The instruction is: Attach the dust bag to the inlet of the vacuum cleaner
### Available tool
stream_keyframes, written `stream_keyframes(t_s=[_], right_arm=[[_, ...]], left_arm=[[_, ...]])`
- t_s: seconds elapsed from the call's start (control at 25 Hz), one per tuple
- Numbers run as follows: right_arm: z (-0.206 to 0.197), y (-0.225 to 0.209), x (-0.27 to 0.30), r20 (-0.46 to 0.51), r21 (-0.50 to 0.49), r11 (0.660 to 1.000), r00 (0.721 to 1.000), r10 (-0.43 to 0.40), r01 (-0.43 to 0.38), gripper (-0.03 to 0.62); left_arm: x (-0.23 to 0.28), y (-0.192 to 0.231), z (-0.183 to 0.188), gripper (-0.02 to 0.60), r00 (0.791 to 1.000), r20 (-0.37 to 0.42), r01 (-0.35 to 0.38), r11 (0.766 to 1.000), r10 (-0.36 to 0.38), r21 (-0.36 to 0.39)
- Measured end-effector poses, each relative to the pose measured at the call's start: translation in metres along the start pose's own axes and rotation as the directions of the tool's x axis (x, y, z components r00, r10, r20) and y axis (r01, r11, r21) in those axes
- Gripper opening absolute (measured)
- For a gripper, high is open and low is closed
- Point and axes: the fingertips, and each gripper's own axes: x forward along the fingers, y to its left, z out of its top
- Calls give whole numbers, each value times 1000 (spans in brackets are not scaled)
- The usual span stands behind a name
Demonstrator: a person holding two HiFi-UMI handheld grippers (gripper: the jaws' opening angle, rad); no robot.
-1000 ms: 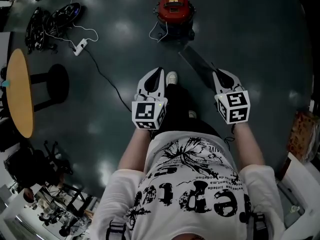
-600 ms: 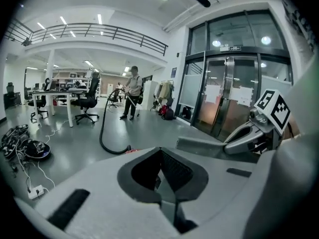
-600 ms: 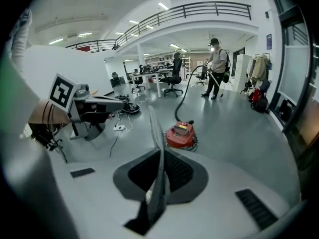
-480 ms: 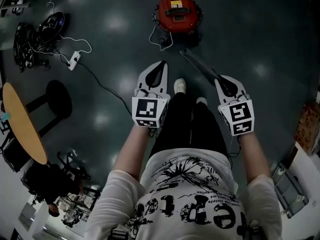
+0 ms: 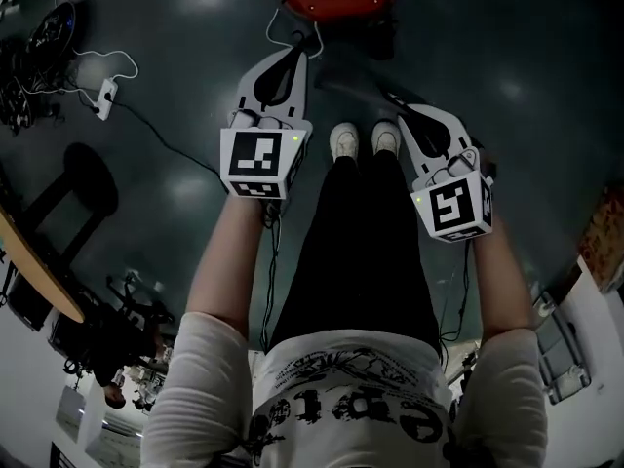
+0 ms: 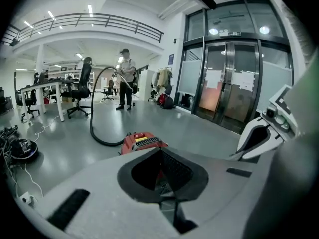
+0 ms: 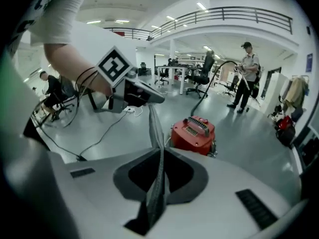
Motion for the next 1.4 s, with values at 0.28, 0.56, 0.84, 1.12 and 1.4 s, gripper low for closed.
stream_keyframes(t_s=[0.28, 0.56, 0.84, 1.12, 1.4], right_arm=[[-68, 8, 67, -11, -207, 978, 1000, 22, -24, 23], [-111, 1, 111, -20, -326, 944, 999, 47, -51, 23], [-107, -7, 144, 7, -425, 900, 994, 107, -94, 23], [-109, -13, 151, 5, -408, 904, 989, 145, -130, 23], [-108, -24, 156, -14, -376, 905, 978, 210, -200, 25]], left_arm=[[89, 2, -43, 3, 993, -60, 105, 994, -106, -27], [149, -2, -68, 3, 977, -145, 161, 986, -154, 40], [173, 8, -70, 3, 965, -208, 188, 974, -159, 127], [174, 19, -75, 3, 981, -142, 144, 987, -134, 65], [174, 21, -76, 2, 982, -98, 162, 986, -159, 28]])
